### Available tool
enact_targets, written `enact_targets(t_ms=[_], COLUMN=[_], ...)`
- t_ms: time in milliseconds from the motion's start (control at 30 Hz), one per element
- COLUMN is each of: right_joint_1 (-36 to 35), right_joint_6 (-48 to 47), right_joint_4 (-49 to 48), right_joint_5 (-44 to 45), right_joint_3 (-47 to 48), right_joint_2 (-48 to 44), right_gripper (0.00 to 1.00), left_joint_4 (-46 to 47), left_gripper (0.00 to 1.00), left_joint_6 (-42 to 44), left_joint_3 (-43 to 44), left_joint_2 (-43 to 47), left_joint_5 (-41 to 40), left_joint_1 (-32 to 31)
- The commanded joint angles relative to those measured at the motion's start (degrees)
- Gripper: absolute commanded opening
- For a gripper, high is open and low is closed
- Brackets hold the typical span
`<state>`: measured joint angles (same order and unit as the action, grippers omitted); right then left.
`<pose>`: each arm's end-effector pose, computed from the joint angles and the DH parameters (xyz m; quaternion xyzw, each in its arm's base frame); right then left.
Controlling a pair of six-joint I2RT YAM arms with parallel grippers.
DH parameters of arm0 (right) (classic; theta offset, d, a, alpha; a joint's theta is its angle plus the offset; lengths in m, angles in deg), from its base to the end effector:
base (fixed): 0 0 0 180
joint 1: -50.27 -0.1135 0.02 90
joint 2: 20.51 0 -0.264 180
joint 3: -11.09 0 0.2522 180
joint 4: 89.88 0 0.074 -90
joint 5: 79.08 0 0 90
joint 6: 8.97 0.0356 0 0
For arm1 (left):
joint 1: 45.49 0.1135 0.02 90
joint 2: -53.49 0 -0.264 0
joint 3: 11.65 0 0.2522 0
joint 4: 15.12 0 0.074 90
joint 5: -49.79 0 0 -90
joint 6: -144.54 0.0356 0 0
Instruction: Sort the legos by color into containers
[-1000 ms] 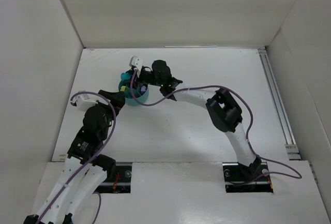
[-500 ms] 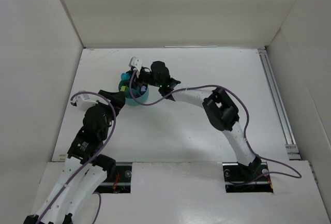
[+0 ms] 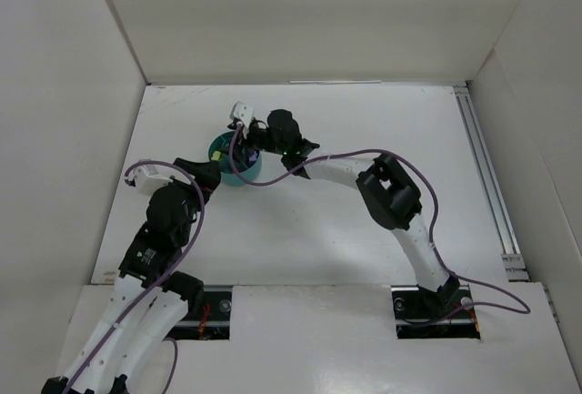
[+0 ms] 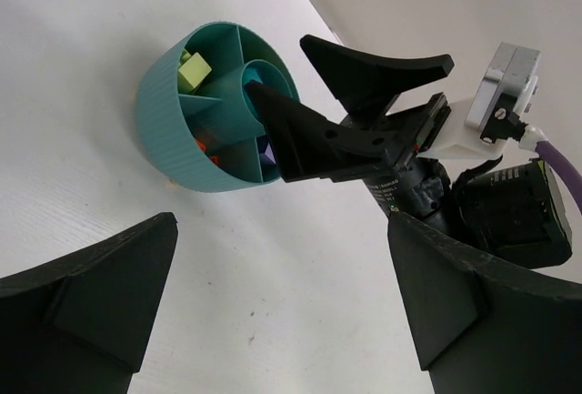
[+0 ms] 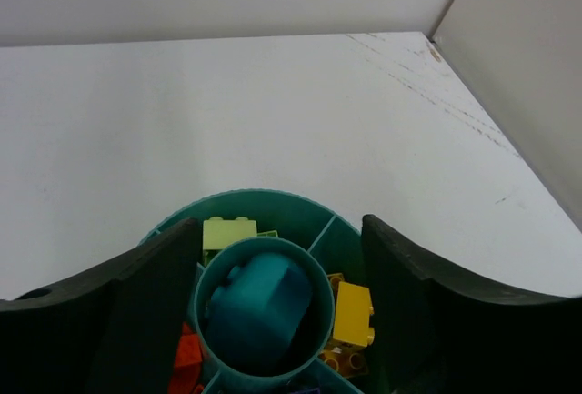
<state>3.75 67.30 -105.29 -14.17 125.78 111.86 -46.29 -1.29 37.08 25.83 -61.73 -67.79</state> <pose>0.3636 0.4054 0.2277 -0.4834 0.5332 0.3412 0.6047 0.1224 -0.0361 0.3079 -0.3320 0.6865 -0.2864 0.5800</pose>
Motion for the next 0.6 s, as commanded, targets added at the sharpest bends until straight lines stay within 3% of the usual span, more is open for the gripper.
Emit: enact_targets(t_ms=[0, 67, 167, 400, 567], right_joint_1=[0.5, 1.0, 1.5, 5.9, 13.4], right_joint_6=[-0.1, -0.7, -2.3, -6.3, -4.8], right_joint_4=[-3.5, -3.5, -3.5, 0.3, 11.0], right_joint_5=[0.1, 0.1, 0.1, 12.5, 19.4], right_joint_3=[-1.3, -1.9, -5.1, -25.1, -45.5], right_joint_2=[-5.1, -6.8, -12.2, -35.0, -55.5], right_gripper=[0.8, 0.84, 0.99, 0.99, 0.99], left_joint_4=[2.3, 2.3, 2.3, 3.1, 3.6], left_gripper=[1.0, 1.0, 1.0, 1.0, 1.0], left_joint_6=[0.6, 0.6, 1.1, 4.2, 4.8], left_joint_3=[0.1, 0.1, 0.1, 1.8, 4.0], left_joint_2=[0.0, 0.0, 0.0, -5.0, -15.1], left_joint_5=[-0.5, -1.1, -1.1, 2.0, 3.1], left_joint_1=[0.2, 0.2, 0.2, 0.2, 0.2])
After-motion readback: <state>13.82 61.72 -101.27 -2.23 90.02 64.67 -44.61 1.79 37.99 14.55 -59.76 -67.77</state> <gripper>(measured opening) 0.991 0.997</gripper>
